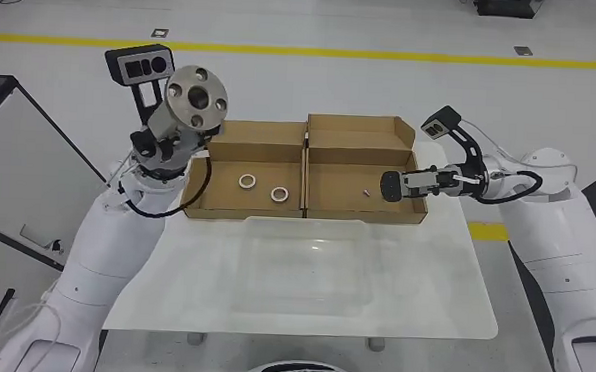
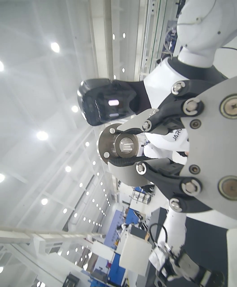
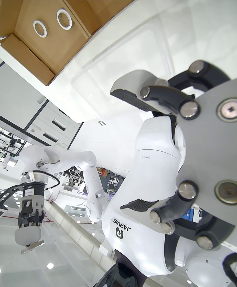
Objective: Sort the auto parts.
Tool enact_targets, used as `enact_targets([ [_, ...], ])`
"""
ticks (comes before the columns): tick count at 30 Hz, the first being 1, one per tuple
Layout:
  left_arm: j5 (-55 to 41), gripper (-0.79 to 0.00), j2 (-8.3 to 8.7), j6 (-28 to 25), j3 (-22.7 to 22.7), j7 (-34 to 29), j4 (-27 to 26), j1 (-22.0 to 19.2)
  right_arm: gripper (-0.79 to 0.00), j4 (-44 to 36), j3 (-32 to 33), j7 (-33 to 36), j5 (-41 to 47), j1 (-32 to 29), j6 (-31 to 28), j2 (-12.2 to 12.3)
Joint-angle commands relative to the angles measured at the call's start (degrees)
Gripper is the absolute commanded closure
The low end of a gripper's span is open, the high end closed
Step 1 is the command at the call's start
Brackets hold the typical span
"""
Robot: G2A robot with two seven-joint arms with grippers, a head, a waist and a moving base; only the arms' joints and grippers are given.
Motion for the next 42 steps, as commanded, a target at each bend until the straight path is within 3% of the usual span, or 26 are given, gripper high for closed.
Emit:
enact_targets([
  [1, -1.77, 0.0, -0.27, 0.98, -0.68, -0.95, -0.21, 0.25, -0.785, 0.0, 0.0, 0.0, 0.0, 0.0, 0.0, 0.0],
  [22, -1.91, 0.0, -0.8, 2.79, -1.74, -1.53, 0.09, 0.9, -0.785, 0.0, 0.0, 0.0, 0.0, 0.0, 0.0, 0.0],
  [32, 13.85, 0.0, -0.98, 10.66, -2.44, 5.42, 3.69, 0.59, -0.785, 0.0, 0.0, 0.0, 0.0, 0.0, 0.0, 0.0],
  [39, 24.79, 0.0, -1.73, 12.66, -1.0, 10.21, 8.21, -4.31, -0.785, 0.0, 0.0, 0.0, 0.0, 0.0, 0.0, 0.0],
  [42, 32.81, 0.0, -1.68, 14.23, -0.47, 8.95, 10.93, -6.52, -0.785, 0.0, 0.0, 0.0, 0.0, 0.0, 0.0, 0.0],
])
